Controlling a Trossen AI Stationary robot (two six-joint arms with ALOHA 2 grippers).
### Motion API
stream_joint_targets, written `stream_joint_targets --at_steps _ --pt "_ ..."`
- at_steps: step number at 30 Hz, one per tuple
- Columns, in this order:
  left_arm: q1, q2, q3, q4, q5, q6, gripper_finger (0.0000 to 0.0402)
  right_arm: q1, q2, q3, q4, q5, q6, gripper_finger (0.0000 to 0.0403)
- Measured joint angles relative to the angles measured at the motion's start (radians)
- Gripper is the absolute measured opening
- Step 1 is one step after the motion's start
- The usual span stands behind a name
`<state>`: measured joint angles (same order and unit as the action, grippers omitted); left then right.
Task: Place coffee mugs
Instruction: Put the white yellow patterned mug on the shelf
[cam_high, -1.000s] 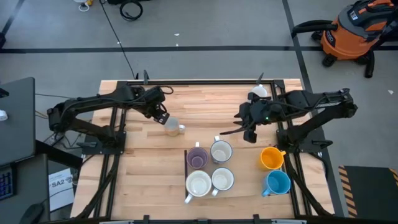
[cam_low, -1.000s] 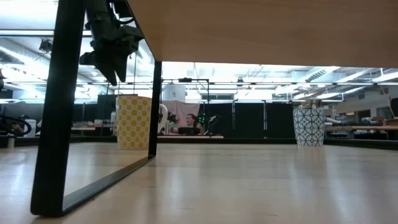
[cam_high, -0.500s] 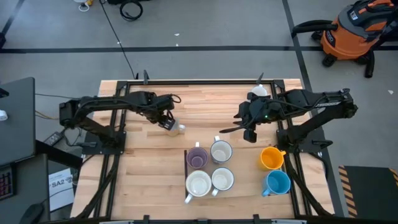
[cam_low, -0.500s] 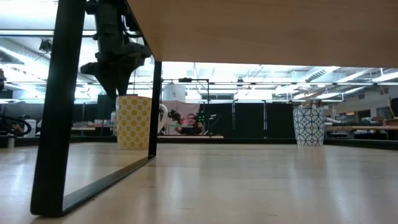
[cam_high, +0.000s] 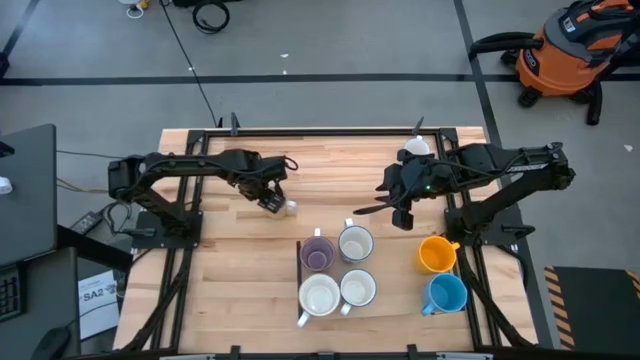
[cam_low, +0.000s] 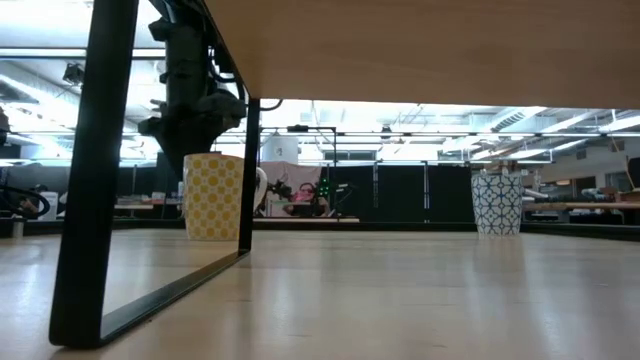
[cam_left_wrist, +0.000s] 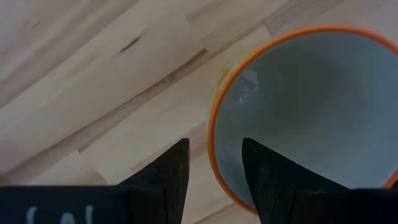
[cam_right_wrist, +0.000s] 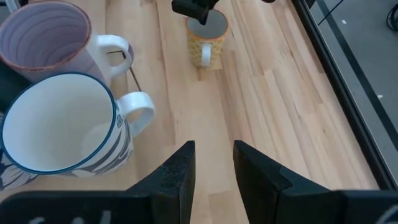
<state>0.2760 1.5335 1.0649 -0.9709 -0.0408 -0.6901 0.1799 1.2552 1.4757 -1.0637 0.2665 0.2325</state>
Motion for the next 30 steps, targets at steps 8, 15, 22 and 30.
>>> stream_joint_targets --at_steps 8,15,22,30 --pt "0.0 0.0 0.0 0.009 0.0 0.003 0.0156 0.0 0.0 0.0 0.0 -0.005 0.028 0.0115" --pt "0.0 0.0 0.0 0.014 0.0 0.006 0.0131 0.0 0.0 0.0 0.0 -0.007 0.027 0.0115" --pt "0.001 0.0 0.0 0.02 -0.001 0.048 0.0066 0.0 0.0 0.0 -0.039 -0.007 0.026 0.0115" --pt "0.002 -0.002 -0.001 0.068 0.002 0.173 0.0026 0.0 -0.022 0.0 -0.058 -0.01 0.026 0.0115"
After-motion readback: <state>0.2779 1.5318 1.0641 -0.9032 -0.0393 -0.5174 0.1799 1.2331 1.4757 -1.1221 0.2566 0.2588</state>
